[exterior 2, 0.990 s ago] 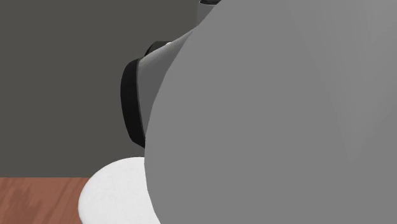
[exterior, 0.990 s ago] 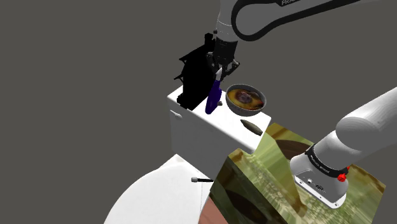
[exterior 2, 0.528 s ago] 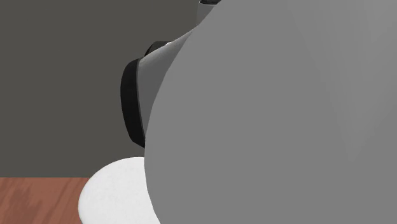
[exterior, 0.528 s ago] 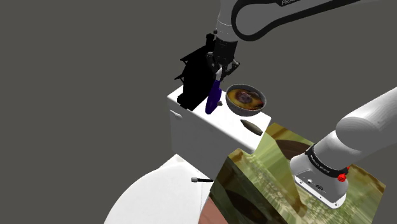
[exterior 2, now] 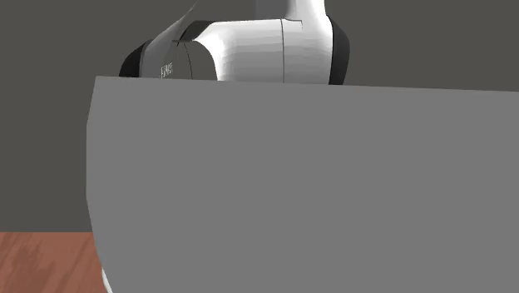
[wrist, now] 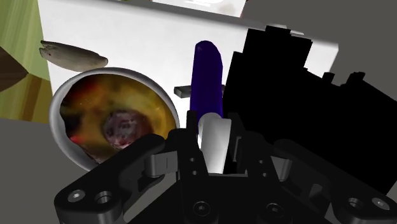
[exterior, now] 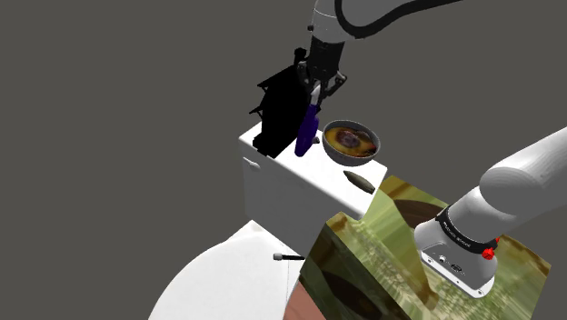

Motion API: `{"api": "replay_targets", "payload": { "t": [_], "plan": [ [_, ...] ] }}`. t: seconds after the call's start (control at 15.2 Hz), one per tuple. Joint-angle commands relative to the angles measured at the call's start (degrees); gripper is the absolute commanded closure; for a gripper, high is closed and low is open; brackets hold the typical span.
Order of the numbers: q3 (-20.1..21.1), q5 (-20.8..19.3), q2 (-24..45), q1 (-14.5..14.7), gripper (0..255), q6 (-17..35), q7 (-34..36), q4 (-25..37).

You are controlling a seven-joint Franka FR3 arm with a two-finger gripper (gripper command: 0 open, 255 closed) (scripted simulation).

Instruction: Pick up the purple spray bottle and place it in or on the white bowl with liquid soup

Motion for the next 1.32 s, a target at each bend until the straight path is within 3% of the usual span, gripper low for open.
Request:
{"api": "replay_targets", "payload": {
  "t": [0.0,1.25],
  "plan": [
    [-0.22,0.22,-0.49,-0.03,255,-1.61,-0.30,1.18],
    [-1.48,0.76,-2.32,-0.40,255,-16.25,-1.32,14.23]
  ]
}}
